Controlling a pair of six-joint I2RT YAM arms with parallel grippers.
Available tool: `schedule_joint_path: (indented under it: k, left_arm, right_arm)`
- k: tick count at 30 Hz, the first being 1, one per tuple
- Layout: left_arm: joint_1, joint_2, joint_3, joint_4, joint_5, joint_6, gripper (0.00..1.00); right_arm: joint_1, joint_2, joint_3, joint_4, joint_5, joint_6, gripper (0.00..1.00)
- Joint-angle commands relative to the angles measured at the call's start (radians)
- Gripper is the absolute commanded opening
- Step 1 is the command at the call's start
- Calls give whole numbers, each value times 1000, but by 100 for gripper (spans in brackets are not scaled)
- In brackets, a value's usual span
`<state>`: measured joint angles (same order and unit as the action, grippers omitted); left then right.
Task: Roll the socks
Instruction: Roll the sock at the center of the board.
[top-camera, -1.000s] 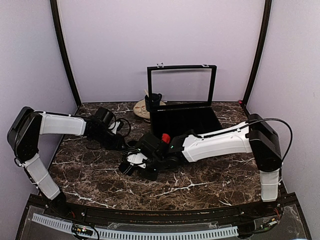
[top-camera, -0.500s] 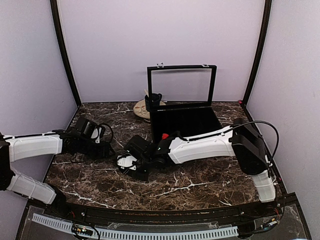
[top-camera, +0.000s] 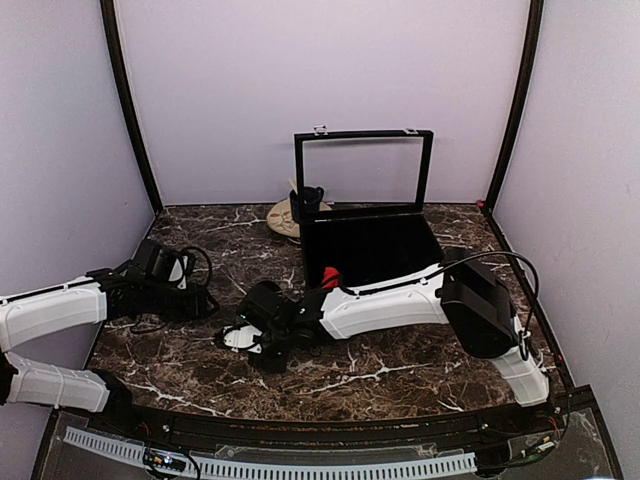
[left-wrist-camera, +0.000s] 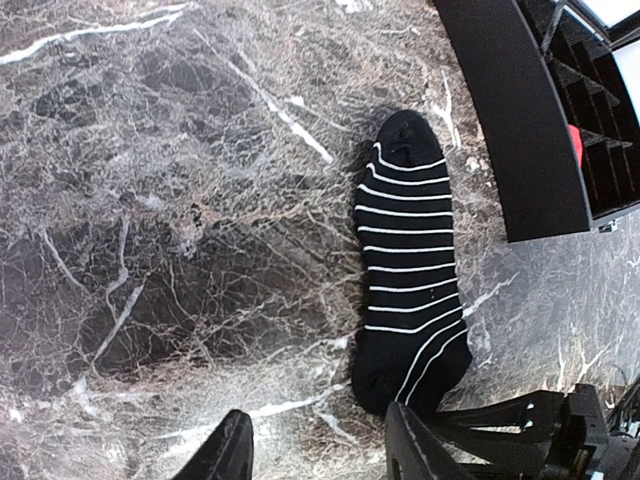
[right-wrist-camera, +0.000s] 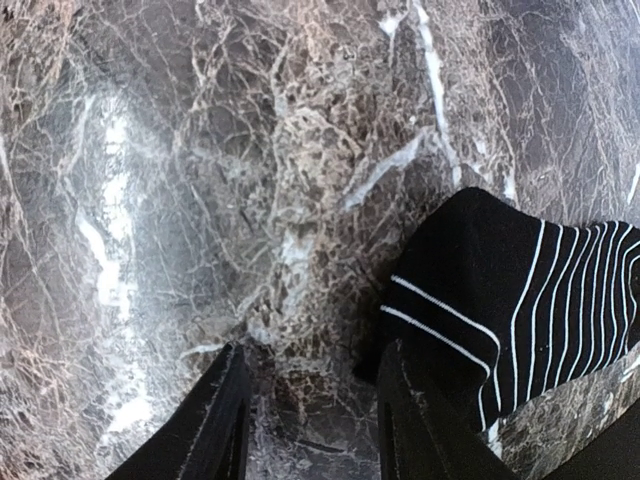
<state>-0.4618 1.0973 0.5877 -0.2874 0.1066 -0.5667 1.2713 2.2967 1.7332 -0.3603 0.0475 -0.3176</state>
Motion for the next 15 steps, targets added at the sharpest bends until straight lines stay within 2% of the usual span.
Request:
schedule_joint_path:
  k: [1,15]
  left_arm:
    - [5,-36,-15,-22,-16,-10,47]
    - [5,-81,-34,-13,-29,-15,47]
  right_arm:
    - [6,33,33,8,1,-5,40]
    - [-38,46,41,9,11,24,34]
